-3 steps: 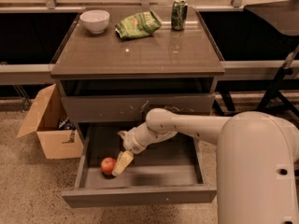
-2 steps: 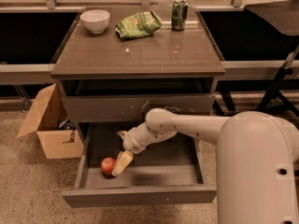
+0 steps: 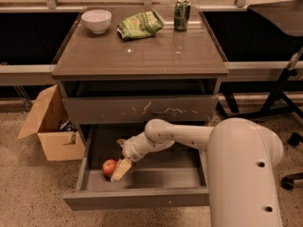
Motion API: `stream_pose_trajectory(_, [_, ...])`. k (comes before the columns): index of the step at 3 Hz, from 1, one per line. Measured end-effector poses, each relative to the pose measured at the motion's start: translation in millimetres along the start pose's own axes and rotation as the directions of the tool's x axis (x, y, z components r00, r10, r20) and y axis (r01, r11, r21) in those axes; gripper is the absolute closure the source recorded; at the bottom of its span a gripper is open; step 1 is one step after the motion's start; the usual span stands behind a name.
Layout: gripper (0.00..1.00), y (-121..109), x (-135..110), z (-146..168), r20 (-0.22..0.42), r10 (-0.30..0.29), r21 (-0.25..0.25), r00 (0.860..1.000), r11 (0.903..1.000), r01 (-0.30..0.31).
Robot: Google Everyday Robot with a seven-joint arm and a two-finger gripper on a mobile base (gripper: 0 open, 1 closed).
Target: Pick apple from middle drawer and place on counter
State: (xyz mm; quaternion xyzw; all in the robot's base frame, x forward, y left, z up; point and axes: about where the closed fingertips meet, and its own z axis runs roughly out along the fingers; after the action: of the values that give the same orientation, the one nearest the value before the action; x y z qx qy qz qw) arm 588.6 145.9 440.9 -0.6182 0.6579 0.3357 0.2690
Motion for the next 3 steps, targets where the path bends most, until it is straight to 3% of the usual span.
stream_pose_trajectory(2, [0.02, -7.2, 19.5, 52.0, 0.033, -0.003, -0.022, 0.999, 0.9998, 0.004])
stream_pose_trajectory(3, [0.24, -7.6, 26.0, 67.3, 0.032, -0.002, -0.029, 0.999, 0.9996, 0.003])
